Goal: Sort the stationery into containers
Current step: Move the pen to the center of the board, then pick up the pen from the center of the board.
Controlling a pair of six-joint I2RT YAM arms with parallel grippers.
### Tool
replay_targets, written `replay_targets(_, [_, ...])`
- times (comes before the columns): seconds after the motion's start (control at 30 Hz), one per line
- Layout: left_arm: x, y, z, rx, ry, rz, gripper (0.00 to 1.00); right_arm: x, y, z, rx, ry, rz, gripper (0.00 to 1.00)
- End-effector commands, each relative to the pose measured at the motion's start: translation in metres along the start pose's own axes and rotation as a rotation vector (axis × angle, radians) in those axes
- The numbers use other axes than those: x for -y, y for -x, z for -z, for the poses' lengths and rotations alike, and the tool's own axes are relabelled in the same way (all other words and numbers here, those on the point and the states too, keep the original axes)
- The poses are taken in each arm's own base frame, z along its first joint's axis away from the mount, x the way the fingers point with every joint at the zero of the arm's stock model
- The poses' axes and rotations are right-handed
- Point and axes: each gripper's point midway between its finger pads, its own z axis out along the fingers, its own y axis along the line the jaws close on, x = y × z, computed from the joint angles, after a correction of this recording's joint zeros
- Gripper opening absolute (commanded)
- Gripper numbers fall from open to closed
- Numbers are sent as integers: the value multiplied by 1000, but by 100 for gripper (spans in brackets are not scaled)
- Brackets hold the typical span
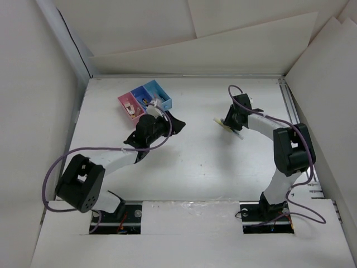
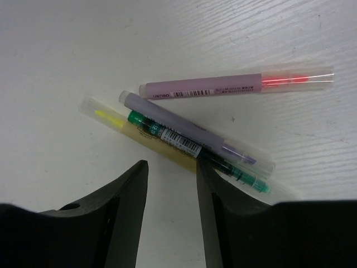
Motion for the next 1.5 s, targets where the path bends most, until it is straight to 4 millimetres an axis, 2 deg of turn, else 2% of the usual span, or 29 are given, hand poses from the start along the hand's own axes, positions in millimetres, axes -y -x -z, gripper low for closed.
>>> replay_targets(0.0, [33,17,19,57,-137,-30,44,-13,13,5,8,31,7,46])
replay_targets(0.13, [40,16,27,53,-169,-56,43,-16,17,2,10,32,-2,50])
replay_targets(0.37, [41,16,29,46,-174,-66,41,-23,5,-6,-42,73,0,57])
replay_targets(0.43, [41,16,29,46,-174,-66,41,-27,1,-5,-49,85,8,57])
replay_targets(0.7, [44,16,33,49,-189,-69,40,-25,-1,-7,-60,67,0,58])
replay_targets(0.87, [45,17,35,48,-188,-69,40,-40,-15,-2,-86,94,37,58])
replay_targets(0.93, [44,18,35,54,-182,-68,40,-47,-24,1,-99,92,71,52])
replay_targets(1.03, [45,18,36,54,-181,-68,40,-55,-34,4,-102,87,106,50])
replay_targets(1.13, [39,15,36,43,-158,-72,40,-57,-45,3,-104,66,127,46])
replay_targets(1.23, [35,22,35,56,-143,-68,40,-55,-63,-6,-127,23,142,37])
replay_targets(1.27, [30,18,33,39,-128,-64,40,-59,-61,-5,-114,23,148,36])
replay_targets(1.37, [22,18,29,24,-107,-55,40,-58,-71,-11,-116,-7,162,24])
replay_targets(1.4, [25,21,29,31,-113,-57,40,-59,-76,-13,-125,-8,172,15])
replay_targets(1.47, [17,12,25,-5,-93,-49,40,-61,-78,-12,-121,-9,181,6])
